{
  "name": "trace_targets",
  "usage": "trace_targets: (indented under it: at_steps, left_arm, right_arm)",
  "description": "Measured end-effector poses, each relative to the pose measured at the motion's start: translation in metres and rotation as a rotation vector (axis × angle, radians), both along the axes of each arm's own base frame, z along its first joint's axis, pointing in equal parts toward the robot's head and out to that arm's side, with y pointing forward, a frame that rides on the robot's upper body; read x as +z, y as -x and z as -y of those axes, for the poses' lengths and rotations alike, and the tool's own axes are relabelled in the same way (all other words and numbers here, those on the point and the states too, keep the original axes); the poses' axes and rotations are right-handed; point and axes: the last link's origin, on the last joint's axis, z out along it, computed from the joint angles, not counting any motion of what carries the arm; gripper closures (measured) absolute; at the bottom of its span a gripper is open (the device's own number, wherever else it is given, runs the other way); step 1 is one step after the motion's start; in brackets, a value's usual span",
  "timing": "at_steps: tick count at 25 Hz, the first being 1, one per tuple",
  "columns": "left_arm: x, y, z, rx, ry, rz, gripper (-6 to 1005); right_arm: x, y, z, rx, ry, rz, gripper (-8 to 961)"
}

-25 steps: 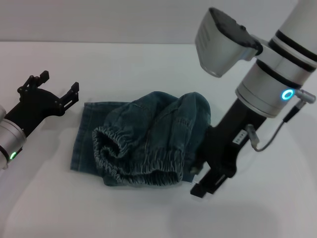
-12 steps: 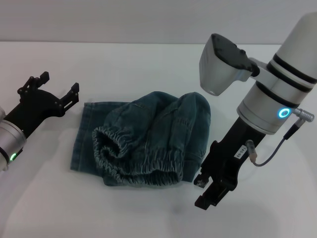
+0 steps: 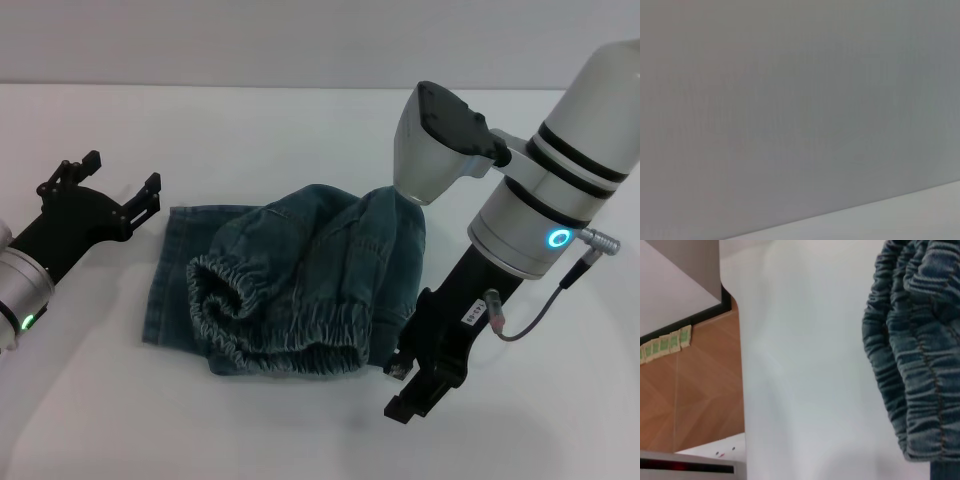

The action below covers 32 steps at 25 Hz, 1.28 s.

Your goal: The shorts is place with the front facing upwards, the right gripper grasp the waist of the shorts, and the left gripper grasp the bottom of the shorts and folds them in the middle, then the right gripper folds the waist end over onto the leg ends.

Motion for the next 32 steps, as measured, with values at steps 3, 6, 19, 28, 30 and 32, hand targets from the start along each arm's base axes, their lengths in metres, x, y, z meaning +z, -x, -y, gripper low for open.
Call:
trace_targets:
  at_steps: [3,6,19,28,30,32]
  left_arm:
    - [-0.001,0.001,0.001,0.004,0.003,0.000,159]
    - [-0.002,0.002,0.002,0.010,0.007,0.001,159]
    - [-0.002,0.003,0.003,0.013,0.006,0.004,159]
    - [-0.002,0.001,0.000,0.007,0.007,-0.002,159]
    - [-0.002,0.001,0.000,0.006,0.005,-0.004,159]
    - [0.001,0.002,-0.001,0.011,-0.005,0.000,159]
  right_arm:
    - [-0.001,0.002,0.001,-0.003,0.004,-0.020,439]
    - [-0.002,0.004,-0.001,0.002,-0.004,-0.027,439]
    - [-0.006,0.015,-0.010,0.025,-0.067,-0.115,440]
    - [-0.006,0.030,-0.022,0.068,-0.149,-0.178,441]
    - [-0.008,0.032,-0.026,0.079,-0.175,-0.195,441]
    - [-0.011,0.033,-0.028,0.093,-0.195,-0.207,441]
